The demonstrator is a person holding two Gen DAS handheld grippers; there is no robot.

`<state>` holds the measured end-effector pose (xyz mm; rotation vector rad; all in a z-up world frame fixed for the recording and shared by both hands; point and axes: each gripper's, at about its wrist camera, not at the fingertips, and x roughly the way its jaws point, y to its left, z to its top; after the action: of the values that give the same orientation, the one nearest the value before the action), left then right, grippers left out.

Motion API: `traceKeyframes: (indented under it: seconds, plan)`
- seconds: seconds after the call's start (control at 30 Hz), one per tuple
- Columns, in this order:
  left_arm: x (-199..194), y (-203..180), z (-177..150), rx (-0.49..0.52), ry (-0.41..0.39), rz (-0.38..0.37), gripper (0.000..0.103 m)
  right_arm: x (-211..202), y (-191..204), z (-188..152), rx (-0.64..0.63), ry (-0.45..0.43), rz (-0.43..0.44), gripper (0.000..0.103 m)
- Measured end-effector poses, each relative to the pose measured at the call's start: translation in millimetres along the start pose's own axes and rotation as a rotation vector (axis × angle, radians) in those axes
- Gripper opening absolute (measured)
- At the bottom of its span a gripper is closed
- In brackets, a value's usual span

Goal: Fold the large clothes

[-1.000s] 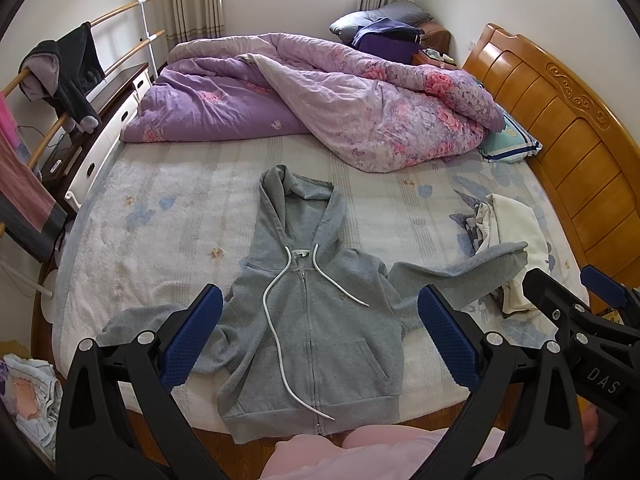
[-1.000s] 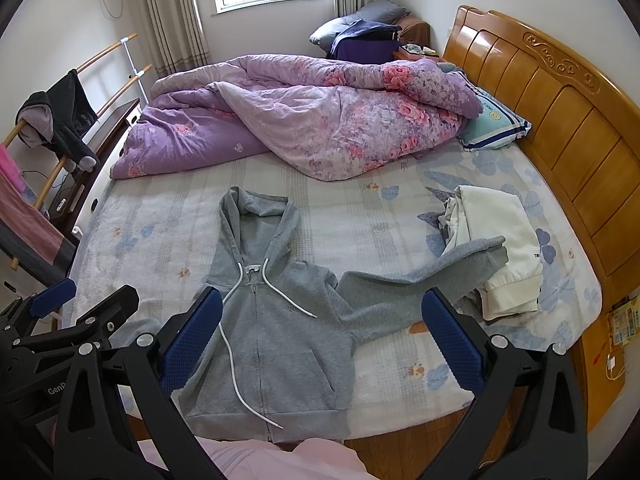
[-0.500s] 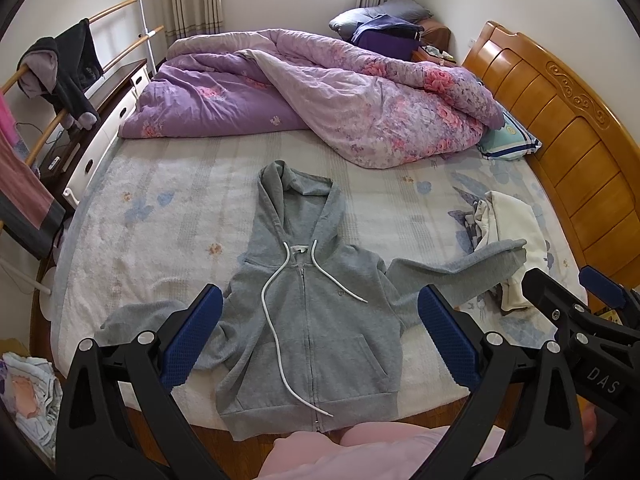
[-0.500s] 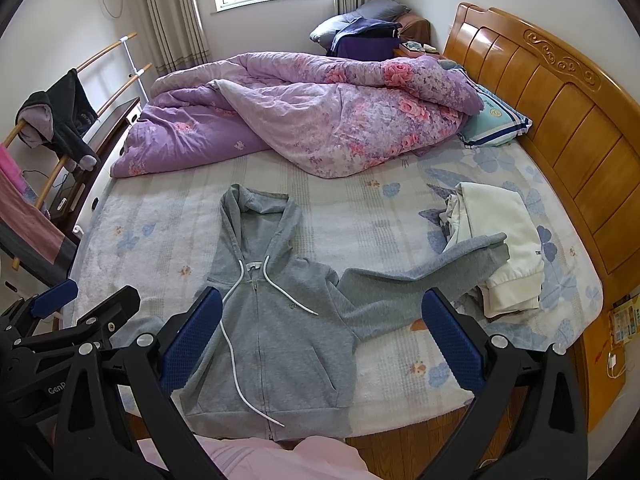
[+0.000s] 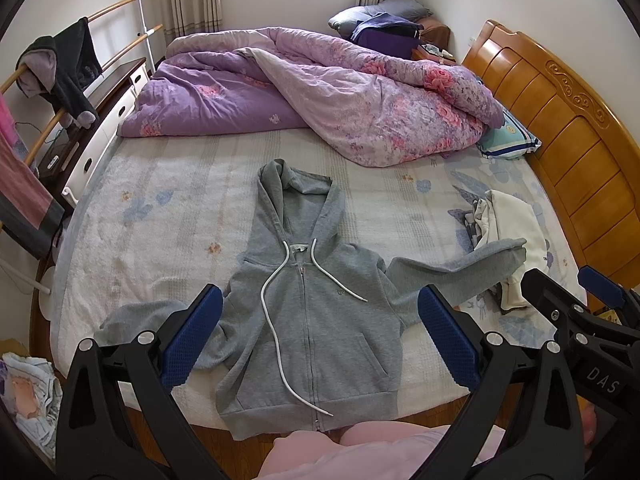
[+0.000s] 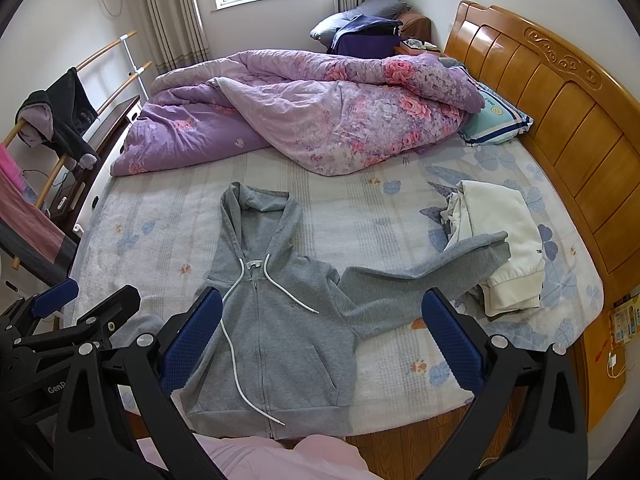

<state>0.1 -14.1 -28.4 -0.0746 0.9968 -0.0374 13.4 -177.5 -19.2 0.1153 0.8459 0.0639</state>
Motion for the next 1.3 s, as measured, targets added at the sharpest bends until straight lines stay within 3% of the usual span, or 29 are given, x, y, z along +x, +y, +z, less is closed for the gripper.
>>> traceKeyframes:
  seconds: [0.8, 1.07, 1.3]
  plan:
    - [2, -6, -24, -0.04, 0.032, 0.008, 0.098, 9, -4, 6, -0.013, 0.043, 0.032, 0.096]
    - [-6, -1, -12, -0.097, 0.059, 0.055, 0.098, 17, -3, 15, -0.047, 0.078, 0.112, 0.096]
    - [-18, 19, -16, -0.212, 0.087, 0.142, 0.098, 32, 15, 23, -0.134, 0.146, 0.253, 0.096]
